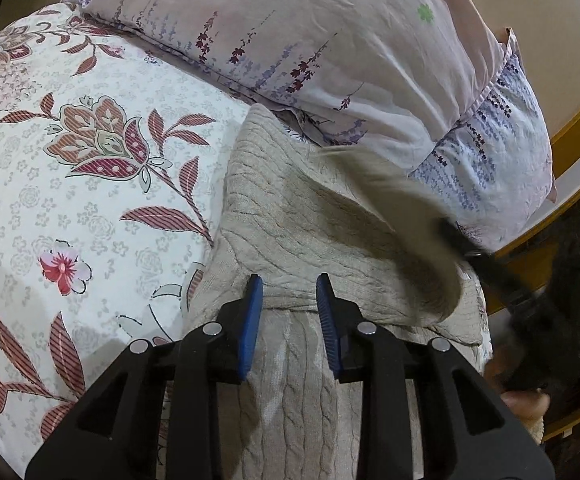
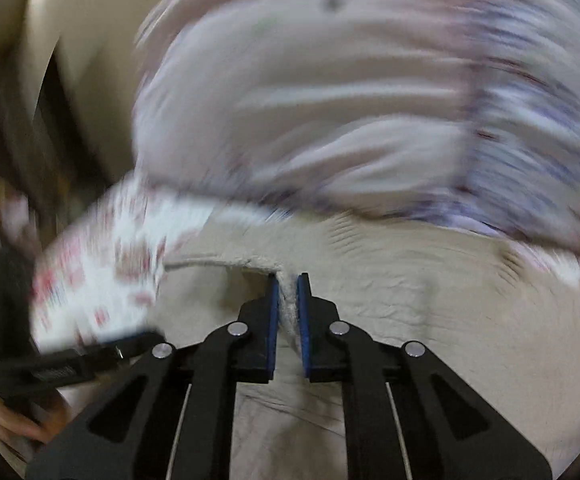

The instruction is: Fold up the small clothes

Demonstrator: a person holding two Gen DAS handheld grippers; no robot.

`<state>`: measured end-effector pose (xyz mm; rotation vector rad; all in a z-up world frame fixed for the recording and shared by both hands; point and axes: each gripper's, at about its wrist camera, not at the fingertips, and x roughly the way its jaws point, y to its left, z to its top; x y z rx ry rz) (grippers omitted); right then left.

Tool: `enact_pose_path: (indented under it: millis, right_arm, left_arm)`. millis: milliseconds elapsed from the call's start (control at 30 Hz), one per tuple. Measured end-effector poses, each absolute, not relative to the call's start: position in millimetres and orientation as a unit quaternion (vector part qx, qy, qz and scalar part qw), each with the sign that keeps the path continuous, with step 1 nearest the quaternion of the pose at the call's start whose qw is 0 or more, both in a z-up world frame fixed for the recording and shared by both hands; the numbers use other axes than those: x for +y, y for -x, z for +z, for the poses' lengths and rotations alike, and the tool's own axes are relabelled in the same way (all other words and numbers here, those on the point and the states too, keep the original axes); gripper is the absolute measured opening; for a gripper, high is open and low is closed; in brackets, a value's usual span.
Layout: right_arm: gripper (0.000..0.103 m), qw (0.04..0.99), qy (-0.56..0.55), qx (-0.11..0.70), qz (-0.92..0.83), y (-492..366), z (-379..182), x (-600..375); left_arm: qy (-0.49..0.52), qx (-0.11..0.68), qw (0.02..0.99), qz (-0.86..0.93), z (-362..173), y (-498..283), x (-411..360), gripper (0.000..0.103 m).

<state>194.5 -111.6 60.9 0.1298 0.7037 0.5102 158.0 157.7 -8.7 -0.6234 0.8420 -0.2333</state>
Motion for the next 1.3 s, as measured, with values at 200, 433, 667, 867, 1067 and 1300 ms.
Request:
enact_pose_path:
  millis: [200, 433, 667, 867, 1067, 1300]
  right_arm:
    - [0.013, 0.904, -0.239, 0.335, 0.114, -161, 42, -256]
    - [0.047, 0.856, -0.347, 0.382, 0.04, -141, 8, -345]
    - [0.041, 0.837, -0.358, 0.412, 0.023, -163, -3, -361]
    - [0.011, 0.84, -0.324, 0.435, 0.024, -173, -16, -346]
    - [0.008, 0.905, -0.258, 0.338, 0.022, -155, 26, -335]
    - [0.009, 0.883, -0.21, 0.419, -0.038, -183, -5, -333]
  left_arm:
    - [0.287, 0.401, 0.862, -0.118, -7, -159, 155, 0.031]
    - [0.285, 0.398, 0.859, -0.149, 0, -154, 154, 0.05]
    - [0.231, 0.39, 0.877, -0.16, 13, -129, 157, 0.057]
    - [0.22, 0.403, 0.875, -0.152, 8, -121, 164, 0.057]
    - [0.214, 0.406, 0.876, -0.149, 5, -117, 164, 0.057]
    - [0.212, 0.406, 0.877, -0.146, 6, -107, 166, 0.057]
